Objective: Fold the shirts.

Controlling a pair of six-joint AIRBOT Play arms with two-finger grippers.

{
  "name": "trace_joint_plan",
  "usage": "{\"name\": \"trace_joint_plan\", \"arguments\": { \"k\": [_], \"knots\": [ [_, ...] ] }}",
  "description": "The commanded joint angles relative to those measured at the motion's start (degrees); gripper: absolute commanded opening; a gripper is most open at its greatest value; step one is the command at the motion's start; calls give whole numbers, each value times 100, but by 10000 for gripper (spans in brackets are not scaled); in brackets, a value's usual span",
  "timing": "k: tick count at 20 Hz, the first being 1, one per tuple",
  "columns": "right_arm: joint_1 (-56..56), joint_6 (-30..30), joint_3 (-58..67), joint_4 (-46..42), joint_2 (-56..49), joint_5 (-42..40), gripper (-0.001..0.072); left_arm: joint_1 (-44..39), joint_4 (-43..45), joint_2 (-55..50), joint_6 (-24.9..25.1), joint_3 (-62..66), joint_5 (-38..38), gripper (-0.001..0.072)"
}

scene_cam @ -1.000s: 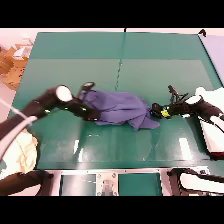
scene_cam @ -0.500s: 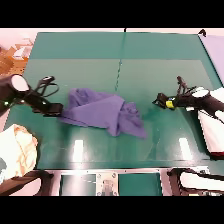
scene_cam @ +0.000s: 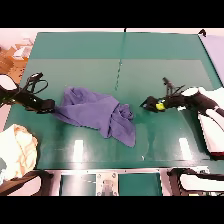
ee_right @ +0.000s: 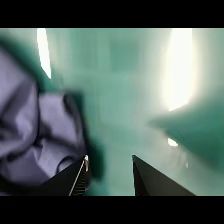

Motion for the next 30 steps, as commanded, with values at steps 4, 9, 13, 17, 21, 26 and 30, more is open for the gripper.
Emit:
{"name": "trace_joint_plan", "arguments": {
  "k": [4,9,13,17,21,26,30],
  "knots": [
    [1172,9,-103,310,-555,-105,333,24,-92,4,63,-4,0,25],
    [1099,-103,33,579,-608,-208,18,24,-92,4,155,0,2,25],
    [197,90,931,70,-433,114,15,24,245,7,142,308,-74,25],
    [-1075,470,2055,-326,-20,649,15,24,649,9,131,1316,-348,25],
    [-1751,514,2900,-308,415,962,15,24,284,11,133,2430,-306,25],
    [-1902,658,4498,-295,1143,1095,16,24,-442,46,149,4614,-417,25],
    [-2138,815,5845,-302,1764,1082,16,24,-570,378,153,6299,-369,25]
  ]
}}
